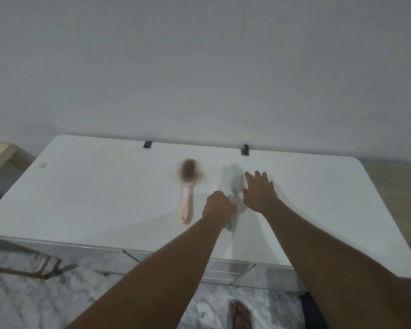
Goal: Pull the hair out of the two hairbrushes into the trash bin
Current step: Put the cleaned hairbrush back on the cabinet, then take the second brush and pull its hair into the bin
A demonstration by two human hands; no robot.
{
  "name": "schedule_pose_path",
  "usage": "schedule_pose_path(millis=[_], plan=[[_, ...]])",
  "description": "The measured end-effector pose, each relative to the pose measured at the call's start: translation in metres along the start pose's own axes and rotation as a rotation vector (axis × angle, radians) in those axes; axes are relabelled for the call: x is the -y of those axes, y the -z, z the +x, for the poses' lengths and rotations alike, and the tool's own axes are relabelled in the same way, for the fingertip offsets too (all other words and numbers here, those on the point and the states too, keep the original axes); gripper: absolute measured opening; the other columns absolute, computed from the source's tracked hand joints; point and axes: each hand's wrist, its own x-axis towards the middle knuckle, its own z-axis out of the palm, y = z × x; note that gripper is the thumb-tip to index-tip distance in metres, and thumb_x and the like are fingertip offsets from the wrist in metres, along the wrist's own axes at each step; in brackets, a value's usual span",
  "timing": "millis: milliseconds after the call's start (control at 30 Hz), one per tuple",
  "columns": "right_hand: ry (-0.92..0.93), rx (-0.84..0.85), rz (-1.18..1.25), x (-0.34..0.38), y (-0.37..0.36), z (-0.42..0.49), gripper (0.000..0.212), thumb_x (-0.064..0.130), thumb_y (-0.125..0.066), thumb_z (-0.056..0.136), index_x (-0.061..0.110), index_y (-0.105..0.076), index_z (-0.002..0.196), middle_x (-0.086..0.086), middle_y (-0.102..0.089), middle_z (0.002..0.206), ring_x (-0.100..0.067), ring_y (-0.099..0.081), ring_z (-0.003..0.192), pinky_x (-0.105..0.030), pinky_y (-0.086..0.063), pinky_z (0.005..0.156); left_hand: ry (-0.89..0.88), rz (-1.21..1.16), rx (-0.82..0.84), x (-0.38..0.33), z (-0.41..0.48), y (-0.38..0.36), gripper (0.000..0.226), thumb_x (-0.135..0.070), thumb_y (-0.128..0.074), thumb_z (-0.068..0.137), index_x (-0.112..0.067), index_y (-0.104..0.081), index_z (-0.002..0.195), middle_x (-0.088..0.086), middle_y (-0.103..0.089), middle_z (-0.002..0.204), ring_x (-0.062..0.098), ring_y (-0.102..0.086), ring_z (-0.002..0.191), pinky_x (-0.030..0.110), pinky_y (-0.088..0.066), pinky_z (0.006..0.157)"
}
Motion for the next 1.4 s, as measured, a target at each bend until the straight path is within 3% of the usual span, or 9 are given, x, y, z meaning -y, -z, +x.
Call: schedule_pose_path(millis=[167, 500, 700, 900, 1067, 1133, 1200, 1267, 1400], plan=[[0.006, 0.004, -0.001, 0.0, 0.001, 0.003, 0.058, 0.035, -0.042, 0.1, 0.017, -0.022, 0.152, -0.015, -0.025, 0.156, -0.038, -0.015, 0.148, -0.052, -0.025, 0.117, -0.049, 0.237, -0.061, 0.001, 0.002, 0.0, 0.018, -0.034, -0.063, 0.084, -0.018, -0.056, 0.089, 0.003, -0.064, 0.098, 0.022, -0.065, 0.081, 0.03, -0.053, 0.067], [0.132, -0.064, 0.008, 0.052, 0.022, 0.01, 0.053, 0.033, -0.041, 0.098, 0.015, -0.029, 0.146, -0.015, -0.033, 0.149, -0.037, -0.025, 0.142, -0.053, -0.032, 0.112, -0.016, 0.157, -0.397, 0.027, 0.009, 0.066, 0.041, -0.04, -0.054, 0.092, -0.016, -0.056, 0.125, 0.009, -0.055, 0.126, 0.031, -0.052, 0.122, 0.043, -0.048, 0.096], [0.243, -0.033, -0.027, 0.093, 0.014, 0.008, 0.046, 0.028, -0.042, 0.099, 0.004, -0.037, 0.139, -0.017, -0.034, 0.148, -0.038, -0.025, 0.142, -0.051, -0.031, 0.113, 0.145, 0.155, -0.268, 0.042, 0.008, 0.064, 0.05, -0.039, -0.059, 0.089, -0.012, -0.043, 0.127, 0.01, -0.049, 0.127, 0.031, -0.047, 0.123, 0.04, -0.044, 0.092], [0.286, -0.012, -0.048, 0.103, 0.005, 0.006, 0.046, 0.027, -0.043, 0.1, 0.005, -0.035, 0.14, -0.018, -0.033, 0.149, -0.039, -0.021, 0.144, -0.052, -0.026, 0.116, 0.185, 0.121, -0.241, 0.048, 0.012, 0.062, 0.044, -0.017, -0.064, 0.08, -0.009, -0.049, 0.121, 0.01, -0.055, 0.119, 0.031, -0.058, 0.113, 0.041, -0.053, 0.091], [0.285, -0.004, -0.079, 0.106, 0.002, 0.007, 0.045, 0.029, -0.043, 0.1, 0.005, -0.037, 0.138, -0.017, -0.035, 0.147, -0.038, -0.024, 0.142, -0.05, -0.028, 0.113, 0.184, -0.142, -0.191, 0.052, 0.014, 0.07, 0.004, -0.006, -0.057, 0.072, -0.009, -0.055, 0.074, 0.011, -0.063, 0.077, 0.03, -0.063, 0.069, 0.026, -0.048, 0.053], [0.283, 0.012, -0.082, 0.107, -0.001, 0.006, 0.048, 0.027, -0.043, 0.1, 0.004, -0.035, 0.14, -0.018, -0.032, 0.149, -0.039, -0.021, 0.144, -0.051, -0.026, 0.115, 0.245, -0.348, -0.173, 0.05, 0.01, 0.07, 0.018, -0.002, -0.051, 0.077, -0.01, -0.044, 0.063, 0.006, -0.044, 0.059, 0.025, -0.043, 0.049, 0.02, -0.033, 0.043], [0.289, 0.02, -0.095, 0.111, -0.003, 0.005, 0.05, 0.026, -0.044, 0.099, 0.004, -0.033, 0.142, -0.018, -0.031, 0.151, -0.04, -0.02, 0.145, -0.051, -0.026, 0.116, 0.301, -0.534, -0.186, 0.05, 0.006, 0.073, 0.019, 0.001, -0.05, 0.081, -0.008, -0.047, 0.064, 0.004, -0.04, 0.061, 0.022, -0.037, 0.05, 0.022, -0.036, 0.046], [0.305, 0.02, -0.104, 0.12, -0.004, 0.004, 0.051, 0.02, -0.047, 0.096, 0.004, -0.033, 0.143, -0.018, -0.03, 0.152, -0.04, -0.018, 0.146, -0.051, -0.026, 0.116, 0.317, -0.71, -0.216, 0.054, 0.001, 0.079, 0.012, 0.002, -0.054, 0.083, -0.008, -0.061, 0.082, 0.009, -0.058, 0.079, 0.025, -0.056, 0.065, 0.032, -0.056, 0.06], [0.369, 0.01, -0.107, 0.152, -0.002, -0.004, 0.051, 0.014, -0.048, 0.093, 0.003, -0.034, 0.141, -0.018, -0.031, 0.151, -0.041, -0.018, 0.146, -0.051, -0.025, 0.116, 0.342, -1.036, -0.266, 0.077, -0.014, 0.104, 0.024, 0.004, -0.055, 0.093, -0.02, -0.052, 0.098, 0.01, -0.064, 0.095, 0.021, -0.069, 0.071, 0.04, -0.06, 0.071]])
